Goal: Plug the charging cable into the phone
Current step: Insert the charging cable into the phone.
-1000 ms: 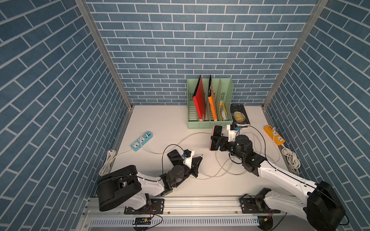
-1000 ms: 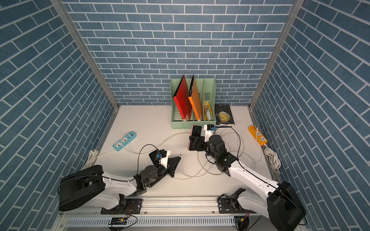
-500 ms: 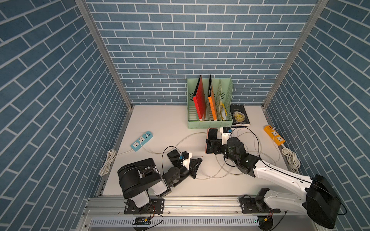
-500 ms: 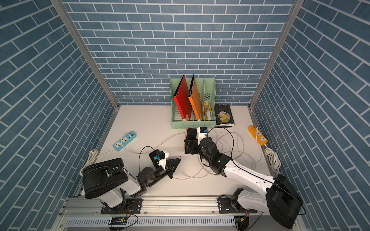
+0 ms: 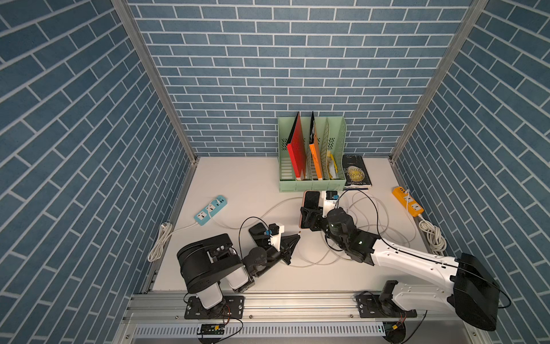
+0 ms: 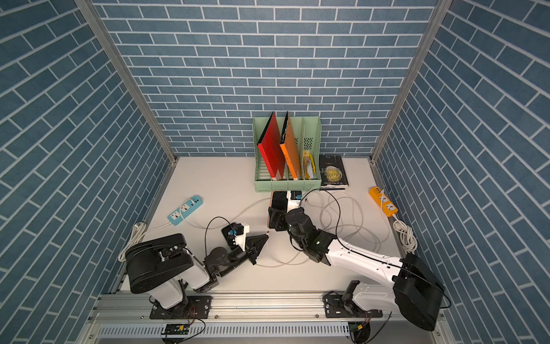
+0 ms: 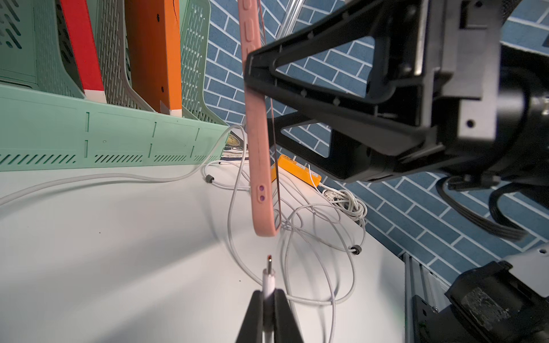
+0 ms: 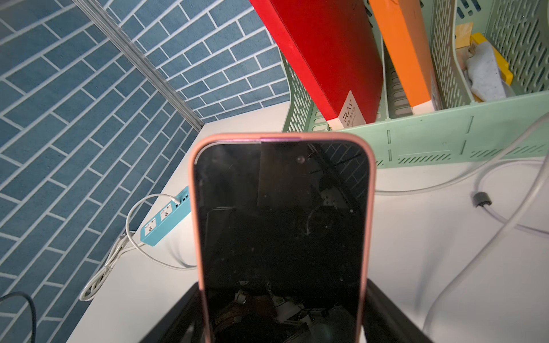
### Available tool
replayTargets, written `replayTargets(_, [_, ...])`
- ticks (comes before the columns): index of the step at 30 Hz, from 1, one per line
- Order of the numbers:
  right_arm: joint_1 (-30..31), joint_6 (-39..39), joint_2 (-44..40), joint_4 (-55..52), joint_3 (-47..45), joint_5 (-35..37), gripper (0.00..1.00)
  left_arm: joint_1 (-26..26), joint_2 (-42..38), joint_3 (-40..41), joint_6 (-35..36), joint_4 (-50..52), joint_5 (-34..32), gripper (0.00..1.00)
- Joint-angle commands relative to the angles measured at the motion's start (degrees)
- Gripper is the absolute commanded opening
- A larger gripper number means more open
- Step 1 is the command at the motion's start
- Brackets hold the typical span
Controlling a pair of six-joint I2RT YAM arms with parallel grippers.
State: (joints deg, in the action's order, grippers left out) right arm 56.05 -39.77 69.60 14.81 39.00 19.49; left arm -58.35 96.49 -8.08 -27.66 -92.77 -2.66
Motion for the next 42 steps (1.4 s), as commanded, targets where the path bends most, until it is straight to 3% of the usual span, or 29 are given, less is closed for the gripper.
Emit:
replayTargets(1, [0.8,-1.1,0.4,2.5,3.0,3.3,0.21,0.4,0.9,-0.7,-0.5,-2.0,0.6,0.00])
replayTargets(42, [7.2,-1.9,2.1,3.9,2.7,6.7,0.21,1.7,1.6,-1.1,-2.8,-1.2,0.2,0.00])
